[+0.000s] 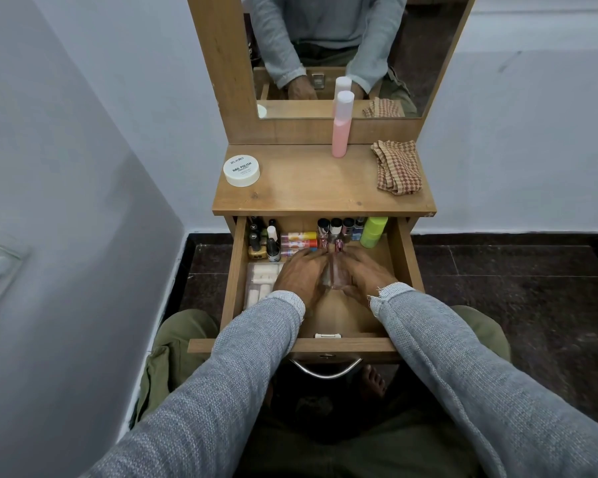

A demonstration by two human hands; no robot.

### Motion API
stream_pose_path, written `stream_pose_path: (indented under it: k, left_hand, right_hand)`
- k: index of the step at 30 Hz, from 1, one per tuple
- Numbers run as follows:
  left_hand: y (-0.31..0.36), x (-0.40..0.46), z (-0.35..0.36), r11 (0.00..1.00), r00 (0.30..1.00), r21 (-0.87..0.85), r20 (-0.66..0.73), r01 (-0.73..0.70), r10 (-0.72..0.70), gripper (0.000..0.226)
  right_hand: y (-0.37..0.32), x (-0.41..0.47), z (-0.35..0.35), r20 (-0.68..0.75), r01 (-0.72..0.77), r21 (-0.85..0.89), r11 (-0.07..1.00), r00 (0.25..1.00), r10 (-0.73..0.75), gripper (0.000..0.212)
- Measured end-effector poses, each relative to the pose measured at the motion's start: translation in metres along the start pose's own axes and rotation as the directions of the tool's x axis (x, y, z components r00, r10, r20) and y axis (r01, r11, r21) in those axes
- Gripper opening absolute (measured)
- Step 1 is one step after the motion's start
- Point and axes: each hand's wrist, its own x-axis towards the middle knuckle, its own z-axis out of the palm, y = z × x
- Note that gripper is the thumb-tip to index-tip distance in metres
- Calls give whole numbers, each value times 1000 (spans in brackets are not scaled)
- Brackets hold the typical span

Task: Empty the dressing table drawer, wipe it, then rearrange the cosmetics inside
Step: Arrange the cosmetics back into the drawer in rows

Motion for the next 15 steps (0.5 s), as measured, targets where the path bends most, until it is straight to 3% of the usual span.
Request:
stream_pose_path:
  k: [9, 12, 15]
  left_hand:
    - [2, -6, -3, 994, 1000, -104, -25, 15, -18, 59]
    - [7, -15, -11, 975, 989, -218, -132, 34, -64, 47]
    - [13, -16, -27, 969, 963, -248, -256, 17, -83, 38]
  right_hand:
    - [6, -7, 5, -114, 5, -10, 1000, 993, -7, 73]
    - [1, -13, -1, -292, 41, 30, 999, 956, -30, 54]
    - [-6, -12, -19, -542, 119, 60, 991, 838, -68, 25]
